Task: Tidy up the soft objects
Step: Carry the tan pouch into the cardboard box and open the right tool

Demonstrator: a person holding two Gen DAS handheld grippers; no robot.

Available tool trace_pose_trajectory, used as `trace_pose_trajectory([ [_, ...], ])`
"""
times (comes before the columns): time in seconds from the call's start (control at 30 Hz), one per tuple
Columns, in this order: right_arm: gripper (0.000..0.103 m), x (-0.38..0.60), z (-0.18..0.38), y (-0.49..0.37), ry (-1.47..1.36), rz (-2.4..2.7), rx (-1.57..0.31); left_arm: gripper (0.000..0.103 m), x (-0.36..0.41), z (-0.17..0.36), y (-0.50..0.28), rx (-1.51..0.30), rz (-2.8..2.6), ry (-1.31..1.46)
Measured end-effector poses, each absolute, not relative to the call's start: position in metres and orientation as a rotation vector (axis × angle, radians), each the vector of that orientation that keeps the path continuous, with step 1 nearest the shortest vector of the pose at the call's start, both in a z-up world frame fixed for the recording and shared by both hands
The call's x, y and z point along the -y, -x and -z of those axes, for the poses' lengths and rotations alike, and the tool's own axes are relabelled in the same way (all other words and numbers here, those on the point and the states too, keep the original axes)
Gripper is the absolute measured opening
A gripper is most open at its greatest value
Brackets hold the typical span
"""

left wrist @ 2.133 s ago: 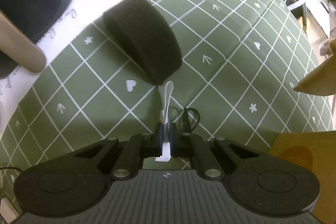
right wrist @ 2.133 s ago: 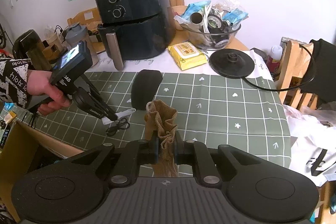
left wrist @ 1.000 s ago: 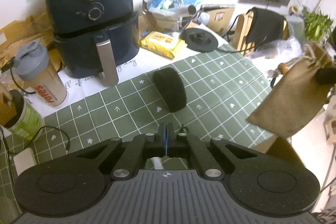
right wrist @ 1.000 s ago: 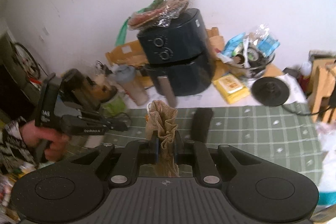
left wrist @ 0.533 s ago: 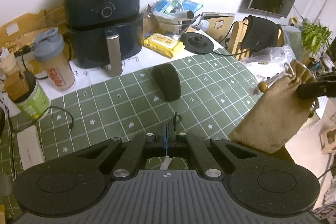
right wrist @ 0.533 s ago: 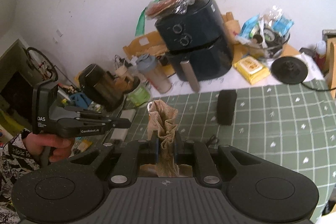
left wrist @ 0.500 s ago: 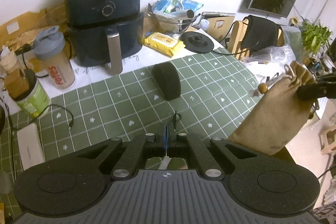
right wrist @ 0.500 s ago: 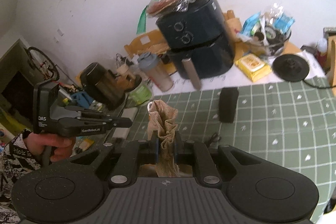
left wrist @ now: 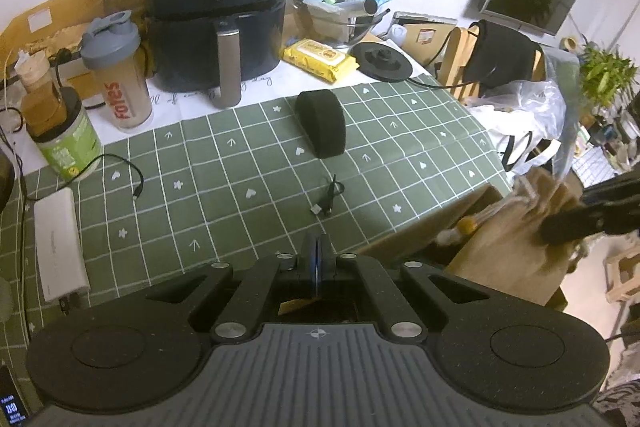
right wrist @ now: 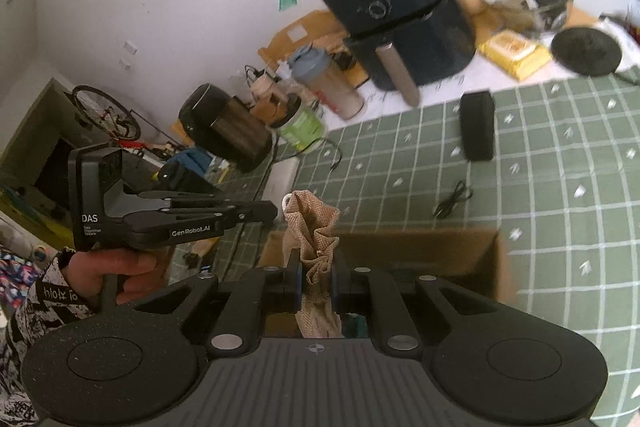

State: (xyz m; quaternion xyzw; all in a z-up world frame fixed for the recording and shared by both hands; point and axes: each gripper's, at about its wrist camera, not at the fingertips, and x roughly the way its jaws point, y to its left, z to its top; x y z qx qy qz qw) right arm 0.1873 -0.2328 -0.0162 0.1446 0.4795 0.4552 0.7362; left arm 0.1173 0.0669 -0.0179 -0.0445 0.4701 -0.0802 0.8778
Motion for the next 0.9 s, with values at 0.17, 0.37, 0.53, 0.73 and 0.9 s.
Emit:
trace_pose_trajectory([
  [0.17,0.015,0.225,0.028,-0.181,-0.363,-1.018,-1.097,0.001,-0.067,0.016,-0.108,-0.980,0.156,0.105],
  [0.37,0.015,0.219,0.034,-0.177,-0.354,-1.014,-1.116,0.001,-0.067,0.014,-0.102,-0.977,0.145,0.113],
  [0.53,0.015,0.217,0.039,-0.176,-0.353,-1.003,-1.130,0.004,-0.064,0.013,-0.100,-0.975,0.149,0.102],
  [0.73,0.015,0.214,0.039,-0.174,-0.313,-1.002,-1.124,0.014,-0.060,0.014,-0.105,-0.983,0.150,0.077],
  [0.9,0.078,0.208,0.039,-0.170,-0.157,-0.969,-1.098,0.045,-0.058,0.017,-0.114,-0.997,0.143,0.053],
])
